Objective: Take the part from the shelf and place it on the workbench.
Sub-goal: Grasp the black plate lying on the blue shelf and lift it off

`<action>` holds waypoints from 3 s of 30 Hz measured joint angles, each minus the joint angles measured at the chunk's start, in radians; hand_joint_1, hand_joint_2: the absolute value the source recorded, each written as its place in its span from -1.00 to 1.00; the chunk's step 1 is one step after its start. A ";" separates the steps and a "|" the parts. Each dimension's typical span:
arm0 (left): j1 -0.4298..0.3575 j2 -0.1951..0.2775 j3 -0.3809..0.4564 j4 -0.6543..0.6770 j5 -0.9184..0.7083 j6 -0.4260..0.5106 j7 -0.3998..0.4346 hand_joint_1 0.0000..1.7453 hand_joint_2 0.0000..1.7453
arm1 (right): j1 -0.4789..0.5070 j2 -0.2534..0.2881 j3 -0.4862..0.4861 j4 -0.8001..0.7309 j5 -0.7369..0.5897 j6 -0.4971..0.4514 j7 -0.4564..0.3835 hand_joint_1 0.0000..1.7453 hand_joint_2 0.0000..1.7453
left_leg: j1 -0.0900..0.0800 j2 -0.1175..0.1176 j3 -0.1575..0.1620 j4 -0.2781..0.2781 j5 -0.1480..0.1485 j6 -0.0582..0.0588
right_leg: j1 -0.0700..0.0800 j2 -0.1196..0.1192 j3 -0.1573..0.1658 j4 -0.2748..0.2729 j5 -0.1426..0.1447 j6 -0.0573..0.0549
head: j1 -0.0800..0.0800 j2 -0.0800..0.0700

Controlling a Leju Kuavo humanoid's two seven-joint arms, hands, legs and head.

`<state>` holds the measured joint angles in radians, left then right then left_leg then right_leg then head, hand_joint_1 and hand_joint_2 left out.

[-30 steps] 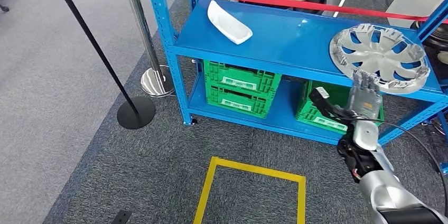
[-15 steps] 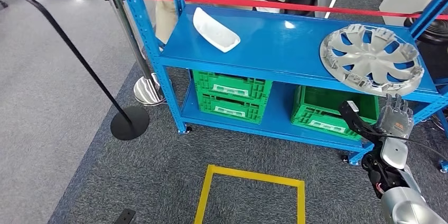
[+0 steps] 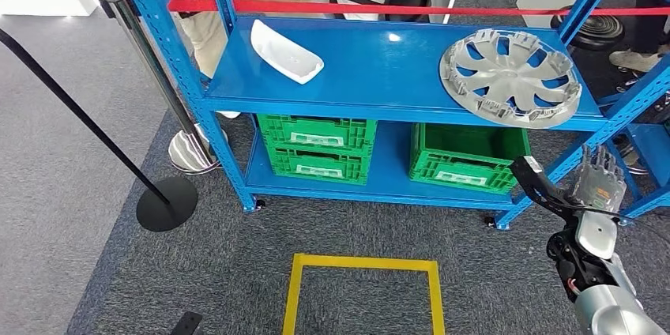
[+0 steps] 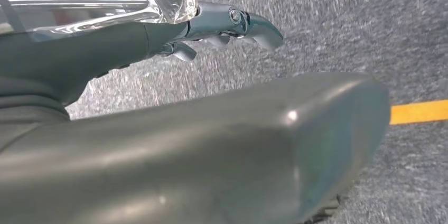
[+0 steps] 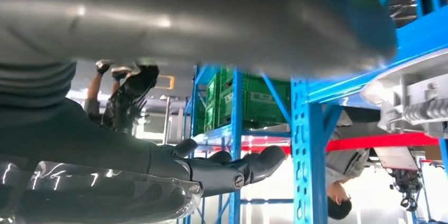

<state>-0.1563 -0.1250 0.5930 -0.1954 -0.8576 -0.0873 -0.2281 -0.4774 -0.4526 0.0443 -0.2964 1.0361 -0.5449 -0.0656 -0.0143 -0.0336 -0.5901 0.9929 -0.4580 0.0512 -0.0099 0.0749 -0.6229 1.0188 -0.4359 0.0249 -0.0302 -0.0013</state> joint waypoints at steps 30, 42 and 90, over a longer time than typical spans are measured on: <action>-0.011 -0.004 -0.011 0.000 -0.011 -0.007 0.017 -1.00 -1.00 | -0.028 0.039 -0.032 -0.004 0.117 -0.017 0.003 -1.00 -1.00 | 0.011 -0.025 0.020 0.007 -0.024 -0.008 | -0.020 0.024 0.006 0.000 -0.003 0.011 | 0.009 0.000; -0.010 -0.006 -0.009 0.000 -0.016 0.003 0.012 -1.00 -1.00 | -0.047 0.065 -0.030 -0.006 0.129 -0.038 -0.086 -1.00 -1.00 | 0.012 0.027 0.023 0.014 -0.032 -0.024 | -0.020 -0.075 0.019 0.003 -0.009 0.023 | 0.021 0.000; -0.003 -0.001 -0.009 0.000 -0.022 0.016 -0.013 -1.00 -1.00 | -0.041 0.221 0.071 -0.079 0.185 -0.046 -0.277 -1.00 1.00 | 0.012 0.028 0.016 0.009 -0.023 -0.039 | -0.015 -0.071 0.013 0.000 -0.006 0.001 | 0.019 0.000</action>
<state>-0.1589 -0.1259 0.5844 -0.1953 -0.8794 -0.0717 -0.2411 -0.5185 -0.2319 0.1152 -0.3750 1.2214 -0.5905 -0.3425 -0.0021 -0.0056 -0.5738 1.0015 -0.4810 0.0120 -0.0244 0.0038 -0.6100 1.0190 -0.4416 0.0259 -0.0113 -0.0013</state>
